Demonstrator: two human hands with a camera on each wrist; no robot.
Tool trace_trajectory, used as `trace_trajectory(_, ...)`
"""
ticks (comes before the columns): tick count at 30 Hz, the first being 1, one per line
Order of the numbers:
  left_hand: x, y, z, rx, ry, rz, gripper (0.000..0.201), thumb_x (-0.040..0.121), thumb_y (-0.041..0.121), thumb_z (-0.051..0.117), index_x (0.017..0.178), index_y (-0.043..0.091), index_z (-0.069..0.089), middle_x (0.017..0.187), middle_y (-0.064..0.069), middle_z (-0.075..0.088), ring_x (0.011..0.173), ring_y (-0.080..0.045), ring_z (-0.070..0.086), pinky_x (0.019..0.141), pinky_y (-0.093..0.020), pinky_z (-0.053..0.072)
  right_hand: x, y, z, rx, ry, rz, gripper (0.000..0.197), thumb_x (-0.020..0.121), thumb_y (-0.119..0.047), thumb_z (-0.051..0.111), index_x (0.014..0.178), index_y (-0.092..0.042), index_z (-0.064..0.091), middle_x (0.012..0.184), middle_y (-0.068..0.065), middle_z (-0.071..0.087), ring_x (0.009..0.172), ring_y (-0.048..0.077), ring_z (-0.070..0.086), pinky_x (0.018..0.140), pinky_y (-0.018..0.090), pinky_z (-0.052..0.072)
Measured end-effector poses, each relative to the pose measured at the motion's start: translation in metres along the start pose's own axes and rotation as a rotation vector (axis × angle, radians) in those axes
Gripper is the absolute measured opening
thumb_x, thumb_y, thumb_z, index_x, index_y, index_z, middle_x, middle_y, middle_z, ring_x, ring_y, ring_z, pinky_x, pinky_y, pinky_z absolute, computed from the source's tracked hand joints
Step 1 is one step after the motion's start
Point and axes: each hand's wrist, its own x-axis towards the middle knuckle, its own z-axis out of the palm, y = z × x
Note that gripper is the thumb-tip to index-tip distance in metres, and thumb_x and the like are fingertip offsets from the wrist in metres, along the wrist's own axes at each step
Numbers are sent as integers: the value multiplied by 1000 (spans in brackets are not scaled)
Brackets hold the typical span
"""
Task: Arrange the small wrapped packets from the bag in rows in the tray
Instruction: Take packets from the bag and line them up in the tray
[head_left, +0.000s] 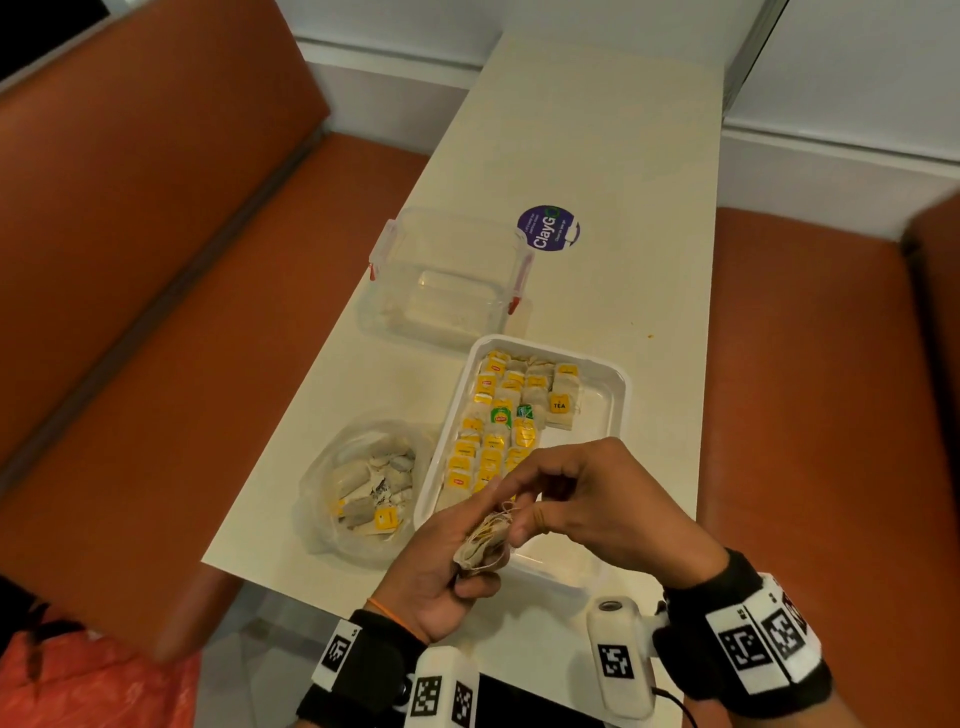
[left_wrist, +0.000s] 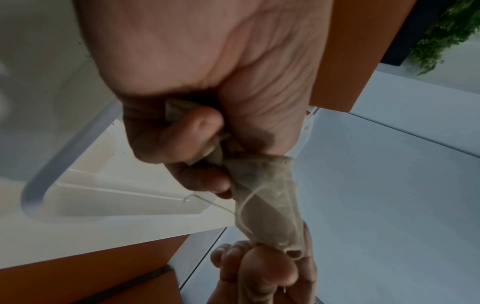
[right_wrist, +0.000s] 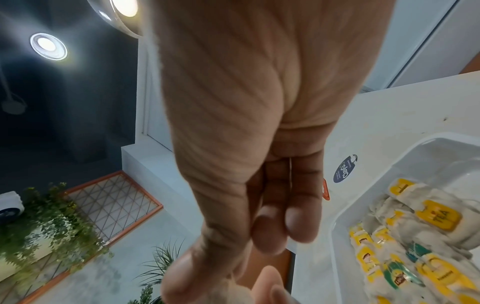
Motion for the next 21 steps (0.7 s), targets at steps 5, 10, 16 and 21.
trace_trajectory(5,0,4,-7,-139,-22,-68,41,99,45,65,128,15,67,80,-5,49,50,-7,47,36,-17,18,5,2,-4,-83,-53,18,27,81,-22,88,105,-33,81,84,-9,74,65,10,60,64,22,51)
trace_trajectory(10,4,4,-12,-62,-61,-59,49,104,37,64,142,6,59,80,-4,46,50,-6,47,33,-16,25,11,4,-2,-242,-153,11,28,87,-21,84,108,-38,80,93,-18,71,85,3,64,76,16,51)
trace_trajectory(16,4,8,-11,-27,-41,-102,30,99,31,66,121,13,56,70,-4,43,42,-7,41,30,-16,26,16,2,0,-258,-137,-6,14,89,-29,81,103,-34,81,95,-21,72,89,1,64,76,14,49)
trace_trajectory(21,5,9,-12,4,-40,-83,37,95,38,73,122,16,58,69,-2,28,40,-5,29,31,-15,22,17,2,-1,-211,-101,11,7,90,-28,81,94,-33,79,90,-21,73,86,5,66,74,15,50)
